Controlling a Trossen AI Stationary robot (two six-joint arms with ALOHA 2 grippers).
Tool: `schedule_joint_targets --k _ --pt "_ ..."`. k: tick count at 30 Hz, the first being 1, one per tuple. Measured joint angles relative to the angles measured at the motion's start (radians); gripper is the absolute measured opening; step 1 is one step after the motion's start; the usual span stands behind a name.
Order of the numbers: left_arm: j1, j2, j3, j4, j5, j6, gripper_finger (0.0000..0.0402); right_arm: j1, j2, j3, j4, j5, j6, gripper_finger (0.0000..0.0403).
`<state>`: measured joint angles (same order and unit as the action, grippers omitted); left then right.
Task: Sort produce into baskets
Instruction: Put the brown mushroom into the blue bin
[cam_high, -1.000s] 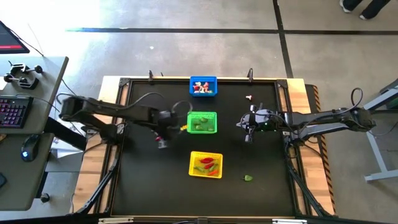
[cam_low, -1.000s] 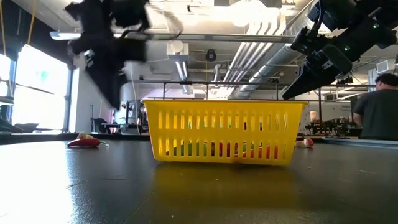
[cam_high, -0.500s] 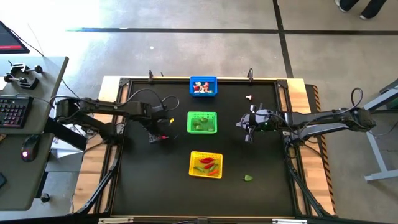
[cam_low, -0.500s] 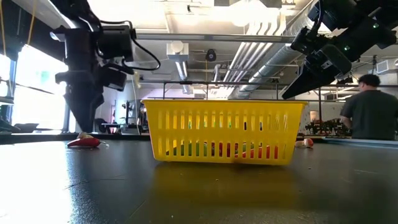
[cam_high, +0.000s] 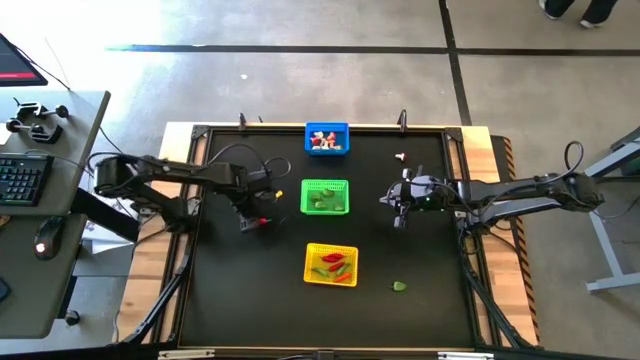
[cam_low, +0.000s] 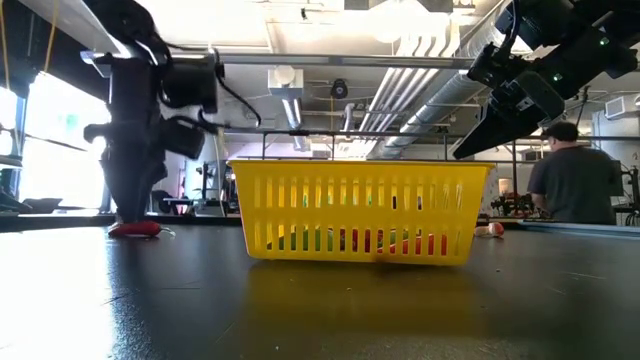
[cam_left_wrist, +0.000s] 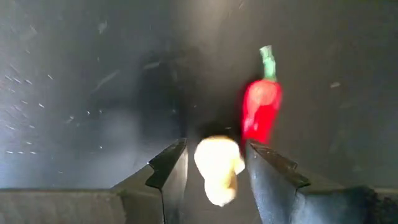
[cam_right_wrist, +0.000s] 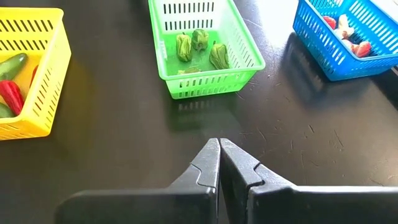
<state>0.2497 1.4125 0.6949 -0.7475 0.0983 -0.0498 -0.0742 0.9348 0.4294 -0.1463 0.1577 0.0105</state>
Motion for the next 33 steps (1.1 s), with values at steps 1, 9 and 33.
schedule_joint_targets --k 1,9,33 --pt "0.002 0.019 0.0 0.0 -0.003 0.0 0.0147 0.0 0.0 0.0 0.0 0.0 0.0 0.0" --pt "0.012 0.07 0.004 -0.001 -0.018 0.024 0.0113 0.0 0.0 0.0 0.0 0.0 0.0 0.0" --pt "0.342 0.386 0.632 0.115 -0.033 0.374 0.0007 0.0 0.0 0.0 0.026 0.037 -0.001 0.0"
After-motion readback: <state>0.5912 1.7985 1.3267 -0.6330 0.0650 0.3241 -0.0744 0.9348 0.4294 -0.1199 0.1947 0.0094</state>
